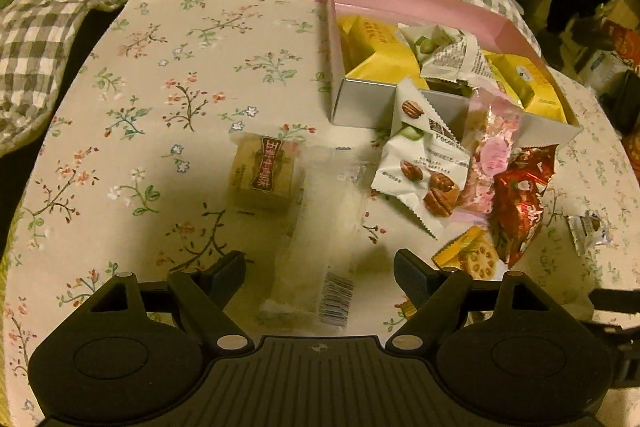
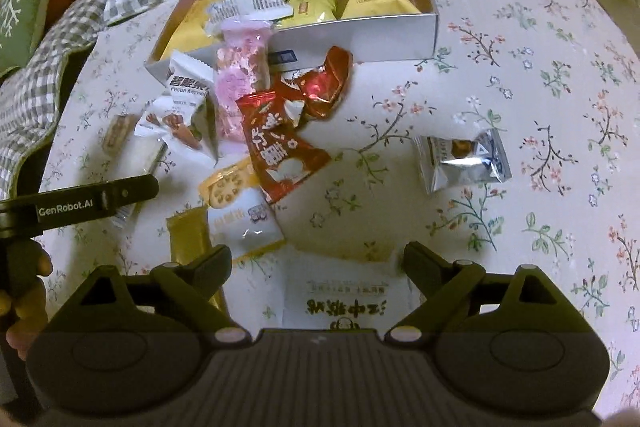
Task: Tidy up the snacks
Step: 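Grasp clear-wrapped stick with left tool while right grasps white printed bag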
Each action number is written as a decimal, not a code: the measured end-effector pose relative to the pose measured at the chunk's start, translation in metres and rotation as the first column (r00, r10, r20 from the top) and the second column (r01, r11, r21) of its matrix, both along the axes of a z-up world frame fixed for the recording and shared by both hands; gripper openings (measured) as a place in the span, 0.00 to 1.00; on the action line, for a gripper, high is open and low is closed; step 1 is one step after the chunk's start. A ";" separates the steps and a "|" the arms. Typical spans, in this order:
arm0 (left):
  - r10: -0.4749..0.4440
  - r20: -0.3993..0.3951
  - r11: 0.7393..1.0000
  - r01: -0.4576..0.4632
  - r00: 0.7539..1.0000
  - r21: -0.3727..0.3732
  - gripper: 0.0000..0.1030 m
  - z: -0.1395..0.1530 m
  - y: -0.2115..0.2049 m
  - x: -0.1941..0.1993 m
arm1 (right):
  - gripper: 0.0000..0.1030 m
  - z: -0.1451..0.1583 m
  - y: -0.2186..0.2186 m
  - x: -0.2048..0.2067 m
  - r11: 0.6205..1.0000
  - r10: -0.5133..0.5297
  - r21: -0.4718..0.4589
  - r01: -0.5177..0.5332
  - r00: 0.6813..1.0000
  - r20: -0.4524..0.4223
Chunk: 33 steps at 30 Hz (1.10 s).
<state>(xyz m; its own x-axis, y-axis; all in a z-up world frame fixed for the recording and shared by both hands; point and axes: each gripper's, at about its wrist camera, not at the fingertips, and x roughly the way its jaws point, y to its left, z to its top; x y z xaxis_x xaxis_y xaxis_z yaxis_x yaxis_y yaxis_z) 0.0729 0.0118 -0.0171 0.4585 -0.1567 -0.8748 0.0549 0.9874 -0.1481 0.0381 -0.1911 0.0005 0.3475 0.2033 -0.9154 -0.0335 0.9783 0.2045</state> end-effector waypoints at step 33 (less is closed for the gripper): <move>-0.064 0.042 0.996 0.061 0.997 0.057 0.24 0.000 -0.010 -0.002 | 0.61 -0.009 0.026 -0.011 0.973 0.118 -0.203 -0.107 0.992 0.044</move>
<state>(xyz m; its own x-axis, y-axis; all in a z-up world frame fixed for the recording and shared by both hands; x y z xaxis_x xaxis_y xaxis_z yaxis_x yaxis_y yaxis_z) 0.0705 0.0023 -0.0174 0.4871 -0.1375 -0.8625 0.1218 0.9886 -0.0888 0.0269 -0.1650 -0.0083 0.3842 0.0592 -0.9214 -0.1518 0.9884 0.0002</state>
